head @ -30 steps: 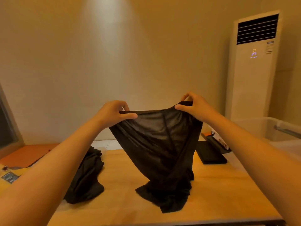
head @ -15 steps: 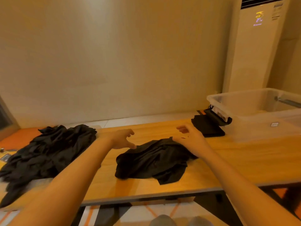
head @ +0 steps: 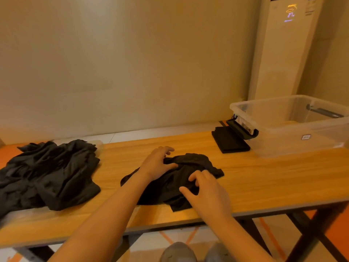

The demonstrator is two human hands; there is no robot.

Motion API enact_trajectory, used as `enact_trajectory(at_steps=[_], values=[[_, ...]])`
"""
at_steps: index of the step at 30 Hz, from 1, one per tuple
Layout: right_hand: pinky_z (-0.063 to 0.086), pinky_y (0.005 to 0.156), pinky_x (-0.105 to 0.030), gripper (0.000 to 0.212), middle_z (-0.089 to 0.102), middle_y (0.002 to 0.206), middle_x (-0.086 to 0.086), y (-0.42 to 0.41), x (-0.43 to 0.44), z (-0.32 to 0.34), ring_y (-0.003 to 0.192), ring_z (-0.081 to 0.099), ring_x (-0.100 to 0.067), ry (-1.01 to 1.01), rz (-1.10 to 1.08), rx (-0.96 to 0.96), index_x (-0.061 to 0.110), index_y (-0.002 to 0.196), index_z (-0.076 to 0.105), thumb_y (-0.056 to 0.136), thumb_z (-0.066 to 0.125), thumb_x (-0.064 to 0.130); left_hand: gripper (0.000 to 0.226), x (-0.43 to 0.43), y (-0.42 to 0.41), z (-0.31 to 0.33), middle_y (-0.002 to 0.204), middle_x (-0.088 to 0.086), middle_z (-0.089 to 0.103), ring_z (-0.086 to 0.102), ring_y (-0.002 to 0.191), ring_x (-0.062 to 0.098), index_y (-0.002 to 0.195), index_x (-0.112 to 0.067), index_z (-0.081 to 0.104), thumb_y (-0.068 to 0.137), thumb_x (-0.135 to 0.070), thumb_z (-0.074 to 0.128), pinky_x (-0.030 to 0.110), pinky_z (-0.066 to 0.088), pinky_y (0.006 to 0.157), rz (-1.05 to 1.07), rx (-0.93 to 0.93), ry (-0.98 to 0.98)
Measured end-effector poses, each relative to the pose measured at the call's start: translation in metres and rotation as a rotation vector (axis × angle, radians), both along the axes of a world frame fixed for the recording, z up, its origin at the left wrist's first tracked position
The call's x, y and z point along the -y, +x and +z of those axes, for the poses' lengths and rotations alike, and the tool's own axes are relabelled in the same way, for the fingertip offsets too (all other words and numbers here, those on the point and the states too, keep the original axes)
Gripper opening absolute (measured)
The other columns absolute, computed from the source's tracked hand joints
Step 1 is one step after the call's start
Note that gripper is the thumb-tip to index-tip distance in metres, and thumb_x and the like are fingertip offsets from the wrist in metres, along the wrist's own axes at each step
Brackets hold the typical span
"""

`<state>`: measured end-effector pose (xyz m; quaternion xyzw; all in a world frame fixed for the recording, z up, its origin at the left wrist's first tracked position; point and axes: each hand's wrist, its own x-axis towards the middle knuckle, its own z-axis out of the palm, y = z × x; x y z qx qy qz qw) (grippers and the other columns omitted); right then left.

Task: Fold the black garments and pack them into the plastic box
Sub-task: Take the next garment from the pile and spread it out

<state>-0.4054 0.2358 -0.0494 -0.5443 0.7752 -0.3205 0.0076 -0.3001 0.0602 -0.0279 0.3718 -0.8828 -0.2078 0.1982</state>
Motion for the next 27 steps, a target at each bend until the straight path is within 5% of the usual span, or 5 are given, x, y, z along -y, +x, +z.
enact_trajectory(at_steps=[3, 6, 16, 23, 27], values=[[0.030, 0.050, -0.017, 0.035, 0.054, 0.088, 0.013, 0.005, 0.005, -0.006, 0.073, 0.048, -0.003, 0.104, 0.014, 0.006, 0.036, 0.118, 0.048, 0.091, 0.048, 0.058, 0.010, -0.005, -0.001, 0.004, 0.094, -0.009, 0.061, 0.055, 0.091, 0.011, 0.097, -0.024, 0.067, 0.087, -0.023, 0.067, 0.029, 0.048, 0.080, -0.043, -0.009, -0.076], [0.040, 0.054, -0.022, 0.018, 0.057, 0.071, 0.010, -0.001, 0.009, -0.007, 0.066, 0.054, -0.006, 0.139, 0.089, -0.003, 0.033, 0.107, 0.053, 0.097, 0.046, 0.046, 0.002, -0.005, 0.005, 0.007, 0.085, -0.007, 0.060, 0.053, 0.079, 0.010, 0.086, -0.021, 0.065, 0.087, -0.021, 0.067, 0.027, 0.045, 0.072, -0.024, -0.055, -0.028], [0.053, 0.059, -0.025, 0.012, 0.067, 0.080, -0.002, -0.063, 0.014, 0.030, 0.068, 0.065, -0.012, -0.193, 0.057, 0.588, 0.019, 0.095, 0.053, 0.101, 0.043, 0.022, 0.007, 0.018, 0.075, 0.035, 0.085, -0.002, 0.065, 0.060, 0.081, 0.015, 0.085, -0.019, 0.067, 0.088, -0.026, 0.067, 0.023, 0.045, 0.065, 0.125, -0.052, 0.103], [0.054, 0.073, -0.037, 0.018, 0.066, 0.085, -0.005, -0.111, 0.037, 0.073, 0.081, 0.063, -0.020, -0.522, -0.074, 0.909, 0.018, 0.088, 0.062, 0.099, 0.049, 0.023, 0.015, 0.026, 0.118, 0.072, 0.087, 0.008, 0.057, 0.059, 0.081, 0.024, 0.094, -0.004, 0.050, 0.100, -0.017, 0.047, 0.031, 0.052, 0.068, 0.333, -0.522, 0.146], [0.047, 0.069, -0.031, 0.017, 0.062, 0.085, -0.002, -0.114, 0.034, 0.067, 0.085, 0.058, -0.022, -0.498, -0.097, 0.949, 0.021, 0.085, 0.063, 0.097, 0.051, 0.022, 0.005, 0.022, 0.132, 0.068, 0.090, 0.009, 0.057, 0.058, 0.075, 0.020, 0.098, -0.009, 0.046, 0.101, -0.011, 0.043, 0.026, 0.048, 0.061, 0.394, -0.611, 0.223]])
